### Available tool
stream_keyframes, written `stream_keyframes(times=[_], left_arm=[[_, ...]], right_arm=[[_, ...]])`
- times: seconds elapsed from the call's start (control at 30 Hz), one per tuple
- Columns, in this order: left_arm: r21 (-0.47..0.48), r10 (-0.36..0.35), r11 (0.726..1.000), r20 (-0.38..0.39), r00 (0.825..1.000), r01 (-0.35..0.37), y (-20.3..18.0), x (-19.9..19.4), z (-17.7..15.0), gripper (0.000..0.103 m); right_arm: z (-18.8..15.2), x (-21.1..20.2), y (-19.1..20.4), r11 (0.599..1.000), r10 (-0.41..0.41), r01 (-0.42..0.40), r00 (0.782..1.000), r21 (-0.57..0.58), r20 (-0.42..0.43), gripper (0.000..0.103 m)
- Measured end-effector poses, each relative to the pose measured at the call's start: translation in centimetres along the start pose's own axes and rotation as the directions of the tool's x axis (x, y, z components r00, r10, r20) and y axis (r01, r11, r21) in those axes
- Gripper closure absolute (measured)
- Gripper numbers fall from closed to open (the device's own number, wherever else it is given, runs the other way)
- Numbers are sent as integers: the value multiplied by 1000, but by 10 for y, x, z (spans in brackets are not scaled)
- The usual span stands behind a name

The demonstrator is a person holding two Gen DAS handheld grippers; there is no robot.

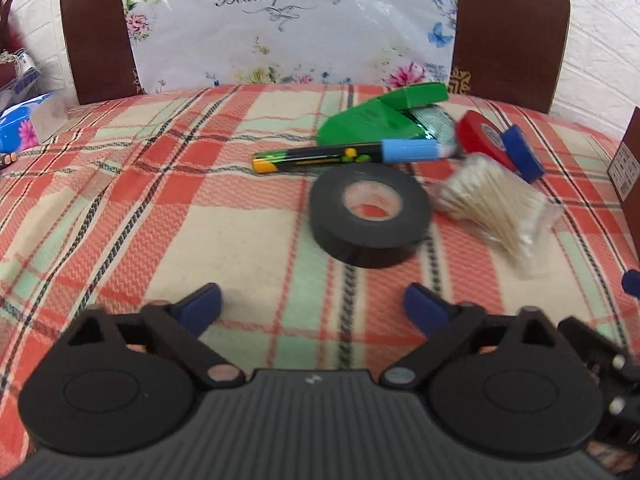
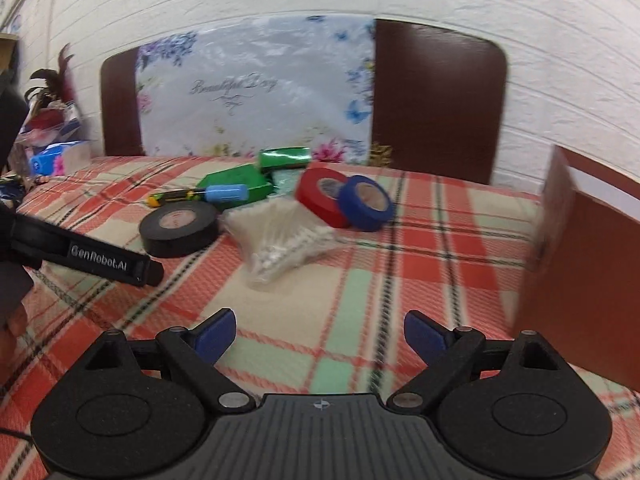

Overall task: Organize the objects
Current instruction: 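Grasp the bag of cotton swabs with the right gripper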

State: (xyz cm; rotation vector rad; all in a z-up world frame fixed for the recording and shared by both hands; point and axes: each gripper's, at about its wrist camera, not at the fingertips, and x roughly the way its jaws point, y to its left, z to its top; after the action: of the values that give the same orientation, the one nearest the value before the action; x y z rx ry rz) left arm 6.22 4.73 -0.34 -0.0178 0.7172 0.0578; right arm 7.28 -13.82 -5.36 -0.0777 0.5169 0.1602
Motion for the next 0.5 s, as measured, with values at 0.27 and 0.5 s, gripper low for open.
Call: stream_keyframes(times=[0.27,0.5], left_arm=[[-9,-15,1000,64,998,15,4,1,-6,0],[-16,-30,999,72,997,31,7,3,-6,0]], right_arm=[[39,53,11,998,23,-21,999,-52,36,10],[41,79,0,988,154,-155,987,-6,-50,40]])
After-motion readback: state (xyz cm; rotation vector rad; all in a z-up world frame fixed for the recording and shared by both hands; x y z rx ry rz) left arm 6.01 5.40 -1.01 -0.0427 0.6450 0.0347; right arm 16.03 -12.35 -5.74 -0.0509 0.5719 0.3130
